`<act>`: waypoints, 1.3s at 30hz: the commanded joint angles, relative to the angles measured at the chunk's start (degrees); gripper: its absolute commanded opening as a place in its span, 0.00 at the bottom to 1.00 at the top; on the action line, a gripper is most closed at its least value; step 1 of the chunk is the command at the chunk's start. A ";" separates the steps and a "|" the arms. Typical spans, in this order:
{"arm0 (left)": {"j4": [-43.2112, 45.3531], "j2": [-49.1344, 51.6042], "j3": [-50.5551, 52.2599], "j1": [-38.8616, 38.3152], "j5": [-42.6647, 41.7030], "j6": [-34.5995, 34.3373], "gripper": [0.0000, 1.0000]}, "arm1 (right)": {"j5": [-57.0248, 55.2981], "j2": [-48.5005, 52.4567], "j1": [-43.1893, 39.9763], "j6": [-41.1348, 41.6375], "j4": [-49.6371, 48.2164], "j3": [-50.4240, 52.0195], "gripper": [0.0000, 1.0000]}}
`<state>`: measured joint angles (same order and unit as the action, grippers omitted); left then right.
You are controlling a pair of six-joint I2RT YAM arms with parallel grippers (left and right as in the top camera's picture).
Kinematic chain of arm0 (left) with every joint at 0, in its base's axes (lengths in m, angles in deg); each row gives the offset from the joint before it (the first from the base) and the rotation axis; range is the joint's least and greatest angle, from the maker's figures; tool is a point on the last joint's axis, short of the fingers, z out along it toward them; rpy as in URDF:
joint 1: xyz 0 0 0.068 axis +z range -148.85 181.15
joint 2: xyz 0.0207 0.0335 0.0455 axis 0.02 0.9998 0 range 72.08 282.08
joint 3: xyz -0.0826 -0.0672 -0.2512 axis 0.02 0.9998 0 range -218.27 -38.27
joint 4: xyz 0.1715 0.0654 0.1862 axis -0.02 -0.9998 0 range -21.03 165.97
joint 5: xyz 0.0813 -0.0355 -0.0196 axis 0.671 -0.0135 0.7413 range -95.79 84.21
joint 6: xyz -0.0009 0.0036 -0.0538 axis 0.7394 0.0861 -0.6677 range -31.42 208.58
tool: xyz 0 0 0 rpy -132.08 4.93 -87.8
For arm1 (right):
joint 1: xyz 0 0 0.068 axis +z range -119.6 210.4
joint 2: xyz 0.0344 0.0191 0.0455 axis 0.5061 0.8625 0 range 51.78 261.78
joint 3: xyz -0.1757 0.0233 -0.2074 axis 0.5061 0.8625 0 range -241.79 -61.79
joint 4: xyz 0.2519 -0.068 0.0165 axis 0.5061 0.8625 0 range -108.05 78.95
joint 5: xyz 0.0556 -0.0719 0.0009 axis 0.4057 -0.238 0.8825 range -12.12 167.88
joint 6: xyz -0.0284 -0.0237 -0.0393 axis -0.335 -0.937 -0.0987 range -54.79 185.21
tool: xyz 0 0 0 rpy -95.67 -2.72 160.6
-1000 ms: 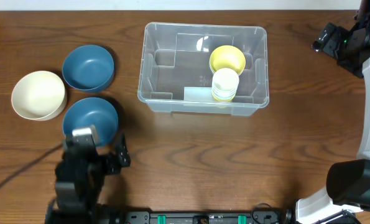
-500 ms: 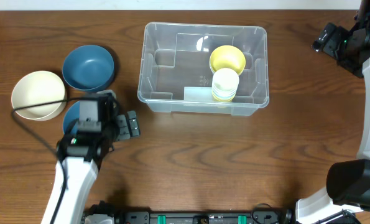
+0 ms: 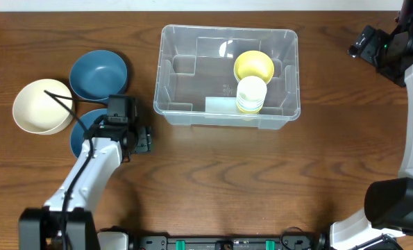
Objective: Pack container
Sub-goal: 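Move left gripper to the front blue bowl and grasp its rim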
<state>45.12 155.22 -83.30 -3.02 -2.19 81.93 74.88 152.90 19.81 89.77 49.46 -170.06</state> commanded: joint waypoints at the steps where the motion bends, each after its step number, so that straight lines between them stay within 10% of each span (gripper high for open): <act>1: 0.13 1.46 -0.87 0.24 2.01 0.83 0.47 | -0.20 -0.94 -0.24 0.48 0.02 -0.74 0.99; 10: 0.07 1.29 -0.90 0.24 1.70 0.79 0.06 | -0.20 -0.92 -0.24 0.48 0.00 -0.74 0.99; 39: -14.03 -38.51 -14.49 -0.02 -14.97 -1.33 0.06 | -0.20 -0.92 -0.24 0.48 0.02 -0.74 0.99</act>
<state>31.99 117.62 -94.51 -3.02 -13.63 80.90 74.88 152.90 19.81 89.77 49.48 -170.06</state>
